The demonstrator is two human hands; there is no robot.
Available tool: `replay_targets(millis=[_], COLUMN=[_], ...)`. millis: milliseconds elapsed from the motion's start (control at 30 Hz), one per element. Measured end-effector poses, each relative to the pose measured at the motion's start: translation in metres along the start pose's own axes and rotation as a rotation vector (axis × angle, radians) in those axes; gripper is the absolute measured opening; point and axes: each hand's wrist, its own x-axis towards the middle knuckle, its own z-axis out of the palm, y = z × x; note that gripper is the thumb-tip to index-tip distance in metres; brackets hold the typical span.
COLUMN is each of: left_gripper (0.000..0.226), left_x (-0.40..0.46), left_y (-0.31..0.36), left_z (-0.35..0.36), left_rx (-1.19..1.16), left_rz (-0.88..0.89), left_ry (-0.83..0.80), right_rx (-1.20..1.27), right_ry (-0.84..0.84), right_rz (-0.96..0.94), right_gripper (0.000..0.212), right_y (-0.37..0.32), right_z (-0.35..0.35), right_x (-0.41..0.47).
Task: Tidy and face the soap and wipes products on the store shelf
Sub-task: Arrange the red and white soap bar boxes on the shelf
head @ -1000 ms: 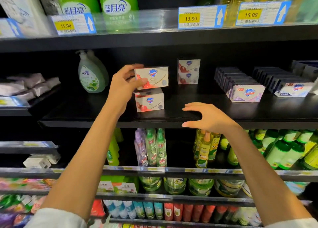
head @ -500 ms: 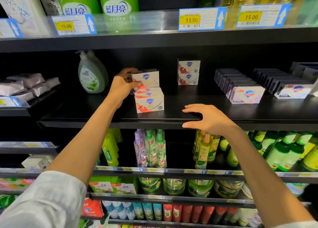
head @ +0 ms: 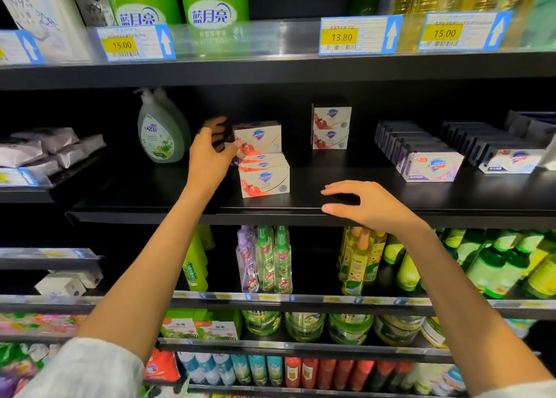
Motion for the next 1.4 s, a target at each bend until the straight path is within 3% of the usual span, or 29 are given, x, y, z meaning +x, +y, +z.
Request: replay_targets(millis=[100,167,267,400,533,633,800,1233,1400], left_gripper=[0.034,0.027,0.027,0.053,0.067,0.066,0.065,0.063,0.063], left_x=[-0.038,-0.069,-0.102,-0.103,-0.086,-0.083,-0.083,-0.081,-0.082], left_y=[0.014,0.024,0.033,0.032,0.027,0.02,0.016,0.018,0.022], left_z=[-0.002,0.006,0.028,0.06,0.077,0.078,0.08,0.08,0.078], left_rx=[0.076,0.091,0.132,0.3,0.452,0.462,0.457,0.468,0.465], left_rz=[0.189,0.32,0.411,0.439,0.364,0.37,0.367,0.323,0.309], left_ry=[0.146,0.12,-0.151,-0.662,-0.831,-0.819,-0.782,-0.809,-0.818], right_rx=[0.132,0.233,0.365,0.51,0.396,0.336,0.555,0.345,0.444], right_ry=[0.103,0.181,0.358,0.485,0.521,0.551,0.642,0.684,0.787], right_rz=[0.001,0.03,0.125,0.232,0.317,0.417,0.417,0.426,0.354], right_gripper=[0.029,0.022,0.02,0.036,0.051,0.066,0.076,0.062,0.052], right_y=[-0.002,-0.002,0.004,0.013,0.026,0.037,0.039,0.04,0.04], right_z=[-0.007,-0.011,-0.018,-0.026,-0.034,-0.038,-0.036,-0.036,-0.035], right_x=[0.005,0.014,0.043,0.088,0.139,0.169,0.194,0.217,0.2])
